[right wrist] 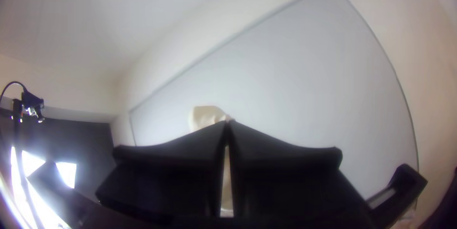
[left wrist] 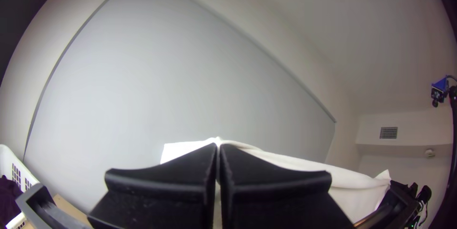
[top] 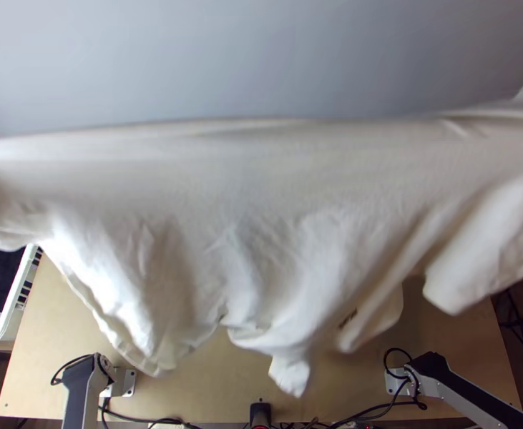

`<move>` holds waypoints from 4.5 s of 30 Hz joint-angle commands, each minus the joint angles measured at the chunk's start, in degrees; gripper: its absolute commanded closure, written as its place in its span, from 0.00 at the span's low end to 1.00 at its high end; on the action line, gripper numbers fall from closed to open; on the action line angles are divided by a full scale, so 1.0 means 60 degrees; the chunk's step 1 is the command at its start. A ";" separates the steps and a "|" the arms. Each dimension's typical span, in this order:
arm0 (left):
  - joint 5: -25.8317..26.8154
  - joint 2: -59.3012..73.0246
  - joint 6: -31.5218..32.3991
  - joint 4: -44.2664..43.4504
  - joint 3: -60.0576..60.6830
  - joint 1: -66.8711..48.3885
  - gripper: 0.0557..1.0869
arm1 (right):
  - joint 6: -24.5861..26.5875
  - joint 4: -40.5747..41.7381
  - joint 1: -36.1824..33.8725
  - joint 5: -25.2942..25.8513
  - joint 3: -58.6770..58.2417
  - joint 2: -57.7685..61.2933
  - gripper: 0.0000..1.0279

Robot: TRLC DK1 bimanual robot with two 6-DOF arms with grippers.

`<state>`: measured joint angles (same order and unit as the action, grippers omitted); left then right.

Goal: Fold the t-shirt

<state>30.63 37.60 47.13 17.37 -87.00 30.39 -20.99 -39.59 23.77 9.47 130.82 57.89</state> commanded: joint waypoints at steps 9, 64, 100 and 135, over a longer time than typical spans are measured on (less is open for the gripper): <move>0.0988 -0.2166 -0.0766 -0.0214 0.5257 -0.0217 0.96 | -0.0149 0.0652 0.0462 -0.0803 -0.9294 -0.3042 0.97; -0.2820 0.9773 -0.6991 -0.5883 0.5257 -0.4186 0.96 | 0.1785 0.8694 -0.0798 0.0633 -1.1448 0.6099 0.97; -0.1722 0.7985 -0.8398 -0.3407 0.7366 -0.4142 0.55 | 0.1360 0.4490 0.2703 0.0691 -1.6091 0.2759 0.97; -0.0315 0.0866 -0.8544 0.4371 0.9007 -0.4025 0.04 | 0.1053 0.0007 0.2821 -0.2941 -1.5813 -0.1489 0.04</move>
<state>27.51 44.95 -7.14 40.88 -33.32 8.95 -17.10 -37.87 40.93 -2.59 36.60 52.69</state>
